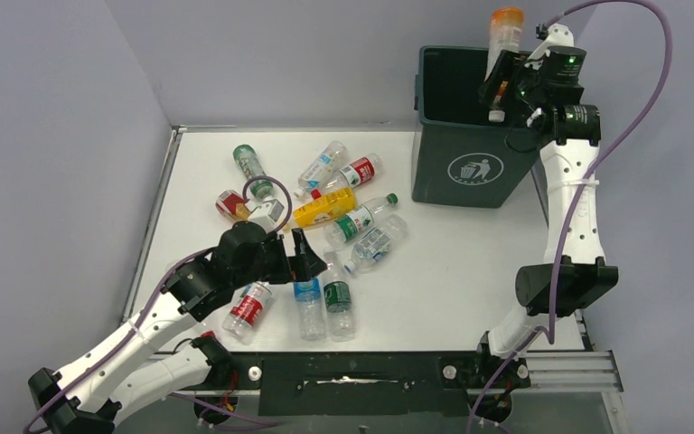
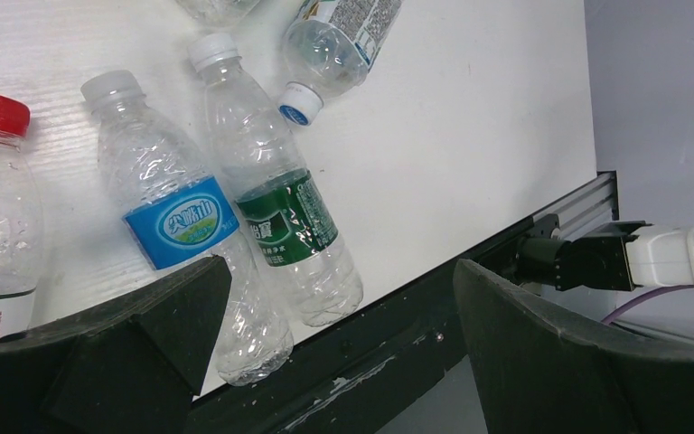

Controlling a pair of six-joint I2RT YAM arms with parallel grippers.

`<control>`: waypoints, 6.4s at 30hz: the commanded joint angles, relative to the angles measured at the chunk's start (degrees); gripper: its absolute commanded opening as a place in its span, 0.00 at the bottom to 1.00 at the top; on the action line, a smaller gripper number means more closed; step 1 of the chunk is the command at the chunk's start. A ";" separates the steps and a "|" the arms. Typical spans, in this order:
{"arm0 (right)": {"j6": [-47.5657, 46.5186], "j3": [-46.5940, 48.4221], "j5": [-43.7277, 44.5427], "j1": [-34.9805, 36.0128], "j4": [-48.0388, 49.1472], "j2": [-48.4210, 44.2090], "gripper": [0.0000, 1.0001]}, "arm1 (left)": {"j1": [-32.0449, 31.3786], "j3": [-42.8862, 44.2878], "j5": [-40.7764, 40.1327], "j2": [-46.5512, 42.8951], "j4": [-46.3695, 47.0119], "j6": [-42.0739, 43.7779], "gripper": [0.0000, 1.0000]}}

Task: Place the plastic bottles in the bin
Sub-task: Place the plastic bottle in the trash bin, then pick up the plastic bottle at the center of the board, then place the plastic bottle in the trash bin.

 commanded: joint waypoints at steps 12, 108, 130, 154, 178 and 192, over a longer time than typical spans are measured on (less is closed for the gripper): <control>-2.29 0.79 -3.81 0.09 0.44 -6.79 0.90 | -0.55 -0.14 -1.21 -1.09 2.31 -1.45 0.98; 36.24 -52.63 33.70 76.44 4.96 -18.49 0.53 | -0.51 -4.12 -4.78 -6.55 -0.65 -4.56 0.98; 18.06 -28.67 42.12 70.61 -3.49 -27.01 0.54 | -0.50 -5.06 -4.61 -5.91 0.60 -4.82 0.98; -2.78 -10.07 29.25 33.76 5.51 -19.34 0.54 | -0.59 -5.51 -3.90 -5.91 0.85 -5.15 0.98; 1.73 6.47 0.52 -1.69 5.10 -0.07 0.66 | -1.47 -8.73 -3.33 -5.27 0.97 -9.04 0.98; 2.41 7.27 -2.42 -1.91 0.95 -3.24 0.98 | -1.73 -7.70 -6.80 -1.34 -2.70 -9.44 0.98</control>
